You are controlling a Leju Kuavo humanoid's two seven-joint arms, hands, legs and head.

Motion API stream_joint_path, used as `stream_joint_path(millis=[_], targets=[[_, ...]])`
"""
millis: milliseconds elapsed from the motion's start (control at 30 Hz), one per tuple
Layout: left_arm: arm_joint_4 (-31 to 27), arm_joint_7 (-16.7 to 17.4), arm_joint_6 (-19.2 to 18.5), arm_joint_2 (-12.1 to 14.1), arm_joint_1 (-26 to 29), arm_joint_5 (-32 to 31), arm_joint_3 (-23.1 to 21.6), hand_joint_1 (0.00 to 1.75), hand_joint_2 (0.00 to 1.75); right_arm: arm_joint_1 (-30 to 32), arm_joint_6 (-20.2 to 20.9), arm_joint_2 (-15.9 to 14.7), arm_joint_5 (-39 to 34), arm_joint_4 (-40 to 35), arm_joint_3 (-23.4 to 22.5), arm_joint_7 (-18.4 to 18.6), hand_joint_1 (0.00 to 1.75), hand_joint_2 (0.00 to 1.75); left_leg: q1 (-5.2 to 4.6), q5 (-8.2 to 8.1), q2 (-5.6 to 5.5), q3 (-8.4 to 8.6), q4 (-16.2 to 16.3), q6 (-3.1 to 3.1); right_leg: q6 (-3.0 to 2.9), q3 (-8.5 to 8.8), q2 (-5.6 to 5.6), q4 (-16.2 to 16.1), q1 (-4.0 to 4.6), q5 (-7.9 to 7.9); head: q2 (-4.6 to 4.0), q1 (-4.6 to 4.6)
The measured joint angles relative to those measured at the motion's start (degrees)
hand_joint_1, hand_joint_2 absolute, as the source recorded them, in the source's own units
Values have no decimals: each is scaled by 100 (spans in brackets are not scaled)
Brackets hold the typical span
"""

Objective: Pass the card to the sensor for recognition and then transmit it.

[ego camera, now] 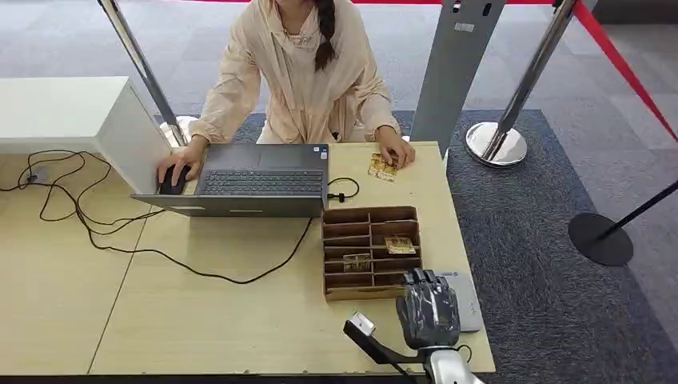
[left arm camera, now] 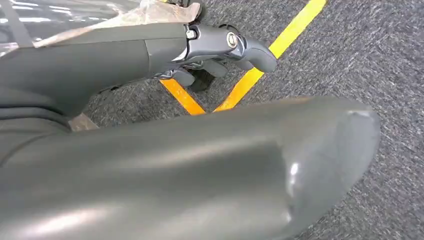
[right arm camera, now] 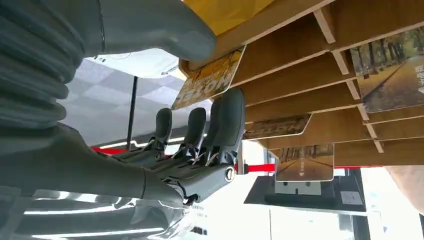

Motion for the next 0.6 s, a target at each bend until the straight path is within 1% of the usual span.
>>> stream_joint_path(millis=[433, 467, 600], targets=[[4, -68, 0, 0, -4, 0, -2, 0, 0, -49, -33, 52, -57, 103, 2, 0, 94, 175, 0, 0, 0, 0, 0, 0, 0, 0, 0, 0, 0, 0, 0, 0], [4, -70, 0, 0, -6, 0, -2, 0, 0, -53, -46, 59, -63, 107, 2, 0, 98, 175, 0, 0, 0, 0, 0, 0, 0, 0, 0, 0, 0, 0, 0, 0], [11, -101, 0, 2, -11, 0, -9, 0, 0, -110, -92, 76, -114, 162, 9, 0, 99, 175, 0, 0, 0, 0, 0, 0, 0, 0, 0, 0, 0, 0, 0, 0]])
